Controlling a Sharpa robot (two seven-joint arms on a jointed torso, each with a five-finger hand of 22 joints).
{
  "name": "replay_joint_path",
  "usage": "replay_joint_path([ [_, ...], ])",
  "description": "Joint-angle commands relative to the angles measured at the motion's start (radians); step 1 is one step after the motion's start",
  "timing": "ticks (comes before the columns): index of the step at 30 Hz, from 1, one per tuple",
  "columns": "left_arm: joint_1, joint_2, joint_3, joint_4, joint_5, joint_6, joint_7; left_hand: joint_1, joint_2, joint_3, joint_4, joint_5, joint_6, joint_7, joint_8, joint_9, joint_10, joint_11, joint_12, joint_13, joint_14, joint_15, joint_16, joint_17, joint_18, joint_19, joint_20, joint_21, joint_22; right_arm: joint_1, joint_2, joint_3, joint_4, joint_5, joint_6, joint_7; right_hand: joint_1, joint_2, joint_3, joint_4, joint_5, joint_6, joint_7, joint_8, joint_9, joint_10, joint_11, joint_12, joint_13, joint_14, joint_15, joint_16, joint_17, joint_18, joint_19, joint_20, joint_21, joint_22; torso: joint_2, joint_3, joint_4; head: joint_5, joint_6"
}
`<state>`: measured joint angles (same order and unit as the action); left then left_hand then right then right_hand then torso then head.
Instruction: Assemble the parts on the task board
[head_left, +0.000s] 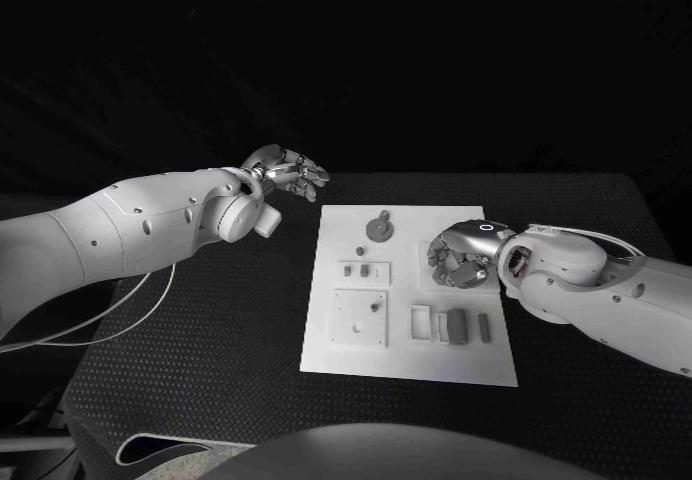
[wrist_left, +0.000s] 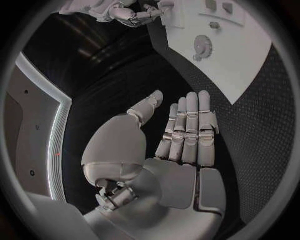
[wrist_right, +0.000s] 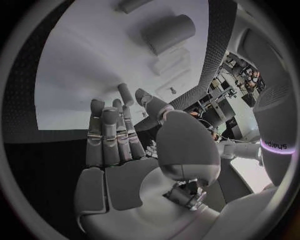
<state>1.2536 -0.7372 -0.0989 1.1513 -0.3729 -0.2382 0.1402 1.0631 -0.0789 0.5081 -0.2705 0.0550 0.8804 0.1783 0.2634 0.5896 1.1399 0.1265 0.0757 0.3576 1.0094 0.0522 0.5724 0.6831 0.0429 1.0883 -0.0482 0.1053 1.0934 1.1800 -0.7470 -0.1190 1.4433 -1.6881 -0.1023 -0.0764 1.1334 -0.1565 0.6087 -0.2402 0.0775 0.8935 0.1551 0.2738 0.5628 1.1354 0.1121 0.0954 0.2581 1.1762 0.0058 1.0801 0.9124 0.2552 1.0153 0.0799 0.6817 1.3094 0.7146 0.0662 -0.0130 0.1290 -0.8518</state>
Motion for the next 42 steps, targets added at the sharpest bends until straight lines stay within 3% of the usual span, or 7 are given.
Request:
replay_joint_path([
  [1, 0.001, 0.001, 0.001, 0.002, 0.006, 0.014, 0.010, -0.014, 0.000, -0.001, 0.007, -0.004, -0.007, -0.003, -0.006, -0.002, -0.008, 0.002, -0.001, -0.002, 0.008, 0.000, -0.007, 0.001, 0.019, 0.008, 0.002, -0.005, -0.001, -0.003, 0.006, 0.000, -0.003, -0.013, -0.006, 0.012, -0.004, 0.015, -0.001, -0.007, 0.002, 0.014, -0.001, 0.009, 0.000, 0.012, -0.003, 0.006, 0.007, 0.006, -0.008, 0.007, -0.004, 0.007, 0.007, -0.007, 0.007, 0.020, 0.000, -0.0005, 0.0000, 0.002, -0.001],
  [14, 0.001, 0.000, 0.001, 0.002, 0.006, 0.025, 0.007, -0.013, 0.003, 0.002, 0.010, -0.003, -0.009, -0.003, -0.006, -0.002, -0.010, 0.003, -0.002, -0.003, 0.007, 0.000, -0.009, 0.003, 0.019, 0.008, 0.002, -0.007, -0.001, -0.005, 0.014, -0.004, -0.017, -0.024, 0.001, 0.007, -0.010, 0.054, 0.003, -0.021, 0.002, 0.050, -0.010, 0.019, -0.003, 0.046, -0.016, 0.017, 0.031, 0.019, -0.021, 0.015, -0.019, 0.007, 0.017, -0.014, 0.014, 0.019, 0.000, 0.0002, -0.0013, 0.005, -0.006],
  [25, 0.001, 0.002, 0.001, 0.000, 0.006, 0.029, 0.003, -0.016, 0.003, 0.001, 0.013, -0.003, -0.011, -0.002, -0.007, -0.003, -0.012, 0.004, -0.002, -0.003, 0.006, 0.001, -0.012, 0.004, 0.019, 0.007, 0.002, -0.009, -0.001, -0.006, 0.015, -0.005, -0.036, -0.042, -0.005, -0.008, 0.005, 0.109, 0.013, -0.049, 0.003, 0.064, -0.015, 0.019, -0.007, 0.055, -0.020, 0.013, 0.046, 0.021, -0.025, 0.019, -0.028, 0.007, 0.016, -0.016, 0.015, 0.019, -0.001, 0.0009, -0.0009, 0.004, -0.008],
  [34, 0.001, 0.002, 0.001, 0.001, 0.006, 0.031, 0.002, -0.018, 0.003, 0.001, 0.015, -0.003, -0.012, -0.001, -0.008, -0.003, -0.014, 0.004, -0.003, -0.004, 0.006, 0.001, -0.013, 0.005, 0.019, 0.007, 0.002, -0.010, -0.001, -0.006, 0.015, -0.005, -0.039, -0.045, -0.002, -0.010, 0.006, 0.117, 0.014, -0.050, 0.003, 0.065, -0.015, 0.018, -0.009, 0.056, -0.021, 0.011, 0.050, 0.022, -0.026, 0.021, -0.030, 0.007, 0.018, -0.016, 0.017, 0.019, -0.001, 0.0003, -0.0009, 0.004, -0.009],
  [39, 0.001, 0.002, 0.001, 0.003, 0.006, 0.031, 0.002, -0.019, 0.004, 0.001, 0.017, -0.003, -0.012, -0.001, -0.008, -0.003, -0.015, 0.005, -0.003, -0.004, 0.006, 0.002, -0.014, 0.006, 0.019, 0.007, 0.003, -0.011, -0.001, -0.008, 0.016, -0.005, -0.035, -0.050, -0.025, -0.004, 0.043, 0.140, 0.028, -0.053, 0.003, 0.084, -0.022, 0.027, -0.005, 0.080, -0.030, 0.020, 0.063, 0.033, -0.035, 0.028, -0.034, 0.007, 0.025, -0.023, 0.023, 0.020, -0.001, -0.0004, -0.0010, 0.005, -0.008],
  [41, 0.001, 0.002, 0.001, 0.002, 0.006, 0.031, 0.002, -0.020, 0.004, 0.001, 0.017, -0.003, -0.013, -0.001, -0.008, -0.003, -0.015, 0.005, -0.003, -0.004, 0.006, 0.002, -0.014, 0.006, 0.019, 0.007, 0.003, -0.011, -0.001, -0.009, 0.017, -0.005, -0.032, -0.049, -0.042, 0.000, 0.071, 0.110, 0.105, -0.026, 0.008, 0.104, -0.027, 0.033, -0.004, 0.104, -0.038, 0.028, 0.075, 0.050, -0.044, 0.034, -0.039, 0.007, 0.045, -0.024, 0.027, 0.017, 0.000, -0.0005, -0.0009, 0.005, -0.009],
  [42, 0.001, 0.002, 0.001, 0.002, 0.006, 0.031, 0.002, -0.020, 0.004, 0.001, 0.017, -0.003, -0.013, -0.001, -0.008, -0.003, -0.015, 0.005, -0.003, -0.004, 0.006, 0.002, -0.014, 0.006, 0.019, 0.007, 0.003, -0.011, -0.001, -0.010, 0.017, -0.005, -0.029, -0.048, -0.048, 0.001, 0.064, 0.109, 0.120, -0.028, 0.006, 0.107, -0.029, 0.033, -0.003, 0.108, -0.040, 0.029, 0.080, 0.055, -0.046, 0.035, -0.041, 0.007, 0.051, -0.026, 0.029, 0.017, 0.000, -0.0002, -0.0008, 0.005, -0.009],
])
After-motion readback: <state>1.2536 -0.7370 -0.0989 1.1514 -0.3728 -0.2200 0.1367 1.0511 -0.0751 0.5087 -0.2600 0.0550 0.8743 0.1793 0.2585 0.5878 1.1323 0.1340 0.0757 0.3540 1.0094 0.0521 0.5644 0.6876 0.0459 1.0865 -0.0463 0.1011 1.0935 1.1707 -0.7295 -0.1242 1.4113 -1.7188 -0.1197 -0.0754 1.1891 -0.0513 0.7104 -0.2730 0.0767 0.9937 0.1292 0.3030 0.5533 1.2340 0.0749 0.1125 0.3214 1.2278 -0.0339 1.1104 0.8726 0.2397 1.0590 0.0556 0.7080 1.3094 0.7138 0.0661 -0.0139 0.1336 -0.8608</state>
